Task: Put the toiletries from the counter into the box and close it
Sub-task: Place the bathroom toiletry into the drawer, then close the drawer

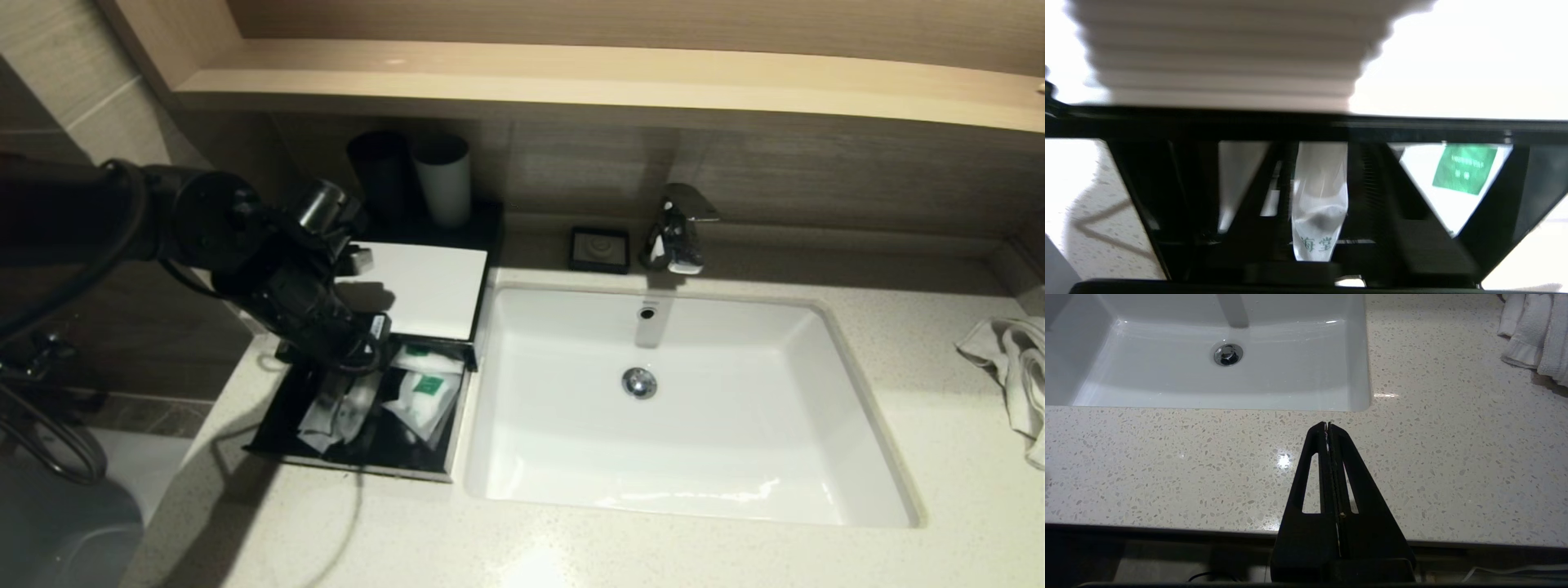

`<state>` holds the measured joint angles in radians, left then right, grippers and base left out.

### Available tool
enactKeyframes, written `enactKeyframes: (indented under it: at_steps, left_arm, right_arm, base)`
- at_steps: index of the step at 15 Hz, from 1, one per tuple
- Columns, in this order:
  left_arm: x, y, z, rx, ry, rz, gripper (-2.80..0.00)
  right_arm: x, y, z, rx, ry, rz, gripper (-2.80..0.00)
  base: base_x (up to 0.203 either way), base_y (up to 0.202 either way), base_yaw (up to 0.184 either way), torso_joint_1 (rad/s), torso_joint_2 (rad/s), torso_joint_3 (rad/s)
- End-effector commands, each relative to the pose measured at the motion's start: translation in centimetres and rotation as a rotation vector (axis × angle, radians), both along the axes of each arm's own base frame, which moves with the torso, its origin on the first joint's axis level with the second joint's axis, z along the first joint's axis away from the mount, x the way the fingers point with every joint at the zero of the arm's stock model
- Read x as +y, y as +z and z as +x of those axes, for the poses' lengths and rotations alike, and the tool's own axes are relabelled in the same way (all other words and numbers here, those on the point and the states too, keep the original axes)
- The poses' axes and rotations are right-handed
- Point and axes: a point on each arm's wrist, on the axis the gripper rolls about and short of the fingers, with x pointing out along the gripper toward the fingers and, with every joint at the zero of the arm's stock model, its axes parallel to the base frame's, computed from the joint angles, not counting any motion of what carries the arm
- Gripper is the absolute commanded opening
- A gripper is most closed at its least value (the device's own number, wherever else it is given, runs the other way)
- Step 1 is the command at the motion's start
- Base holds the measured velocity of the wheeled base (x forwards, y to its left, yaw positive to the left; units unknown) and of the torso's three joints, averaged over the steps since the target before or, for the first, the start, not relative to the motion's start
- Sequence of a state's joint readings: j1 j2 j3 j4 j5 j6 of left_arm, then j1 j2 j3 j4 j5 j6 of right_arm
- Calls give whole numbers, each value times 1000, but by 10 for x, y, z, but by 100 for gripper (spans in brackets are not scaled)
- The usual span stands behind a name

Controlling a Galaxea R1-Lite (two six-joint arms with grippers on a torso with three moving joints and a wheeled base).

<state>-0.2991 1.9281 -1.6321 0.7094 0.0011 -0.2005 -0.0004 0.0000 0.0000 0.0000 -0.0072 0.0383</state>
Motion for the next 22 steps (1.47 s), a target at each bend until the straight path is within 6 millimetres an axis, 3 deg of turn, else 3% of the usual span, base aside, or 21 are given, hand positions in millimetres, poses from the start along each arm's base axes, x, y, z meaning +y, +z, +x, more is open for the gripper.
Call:
enactKeyframes:
  at_steps: [1,7,12,13,17,19,22]
  left_arm:
    - [0,1,0,-10,10,7,0]
    - [5,27,-24,-73,7,-14,0]
    - [18,54,-74,-143,-4,-40,0]
    - [22,57,-84,-157,-5,-44,-280]
    - [35,65,-125,-193,-8,-50,-280]
    - [41,56,-142,-170,-11,-40,-280]
    - [44,33,-153,-92,-11,-11,-280]
  right_arm:
    - [0,0,0,0,0,0,-280]
    - [0,0,0,0,0,0,-280]
    - [0,0,0,0,0,0,-280]
    - [0,0,0,0,0,0,-280]
    - [0,0,0,0,0,0,-280]
    - [0,0,0,0,0,0,-280]
    - [0,0,0,0,0,0,-280]
  base:
    - [0,0,0,0,0,0]
    - [0,0,0,0,0,0]
    - [0,0,0,0,0,0]
    - [0,0,0,0,0,0]
    - [0,0,0,0,0,0]
    - [0,0,0,0,0,0]
    - [0,0,0,0,0,0]
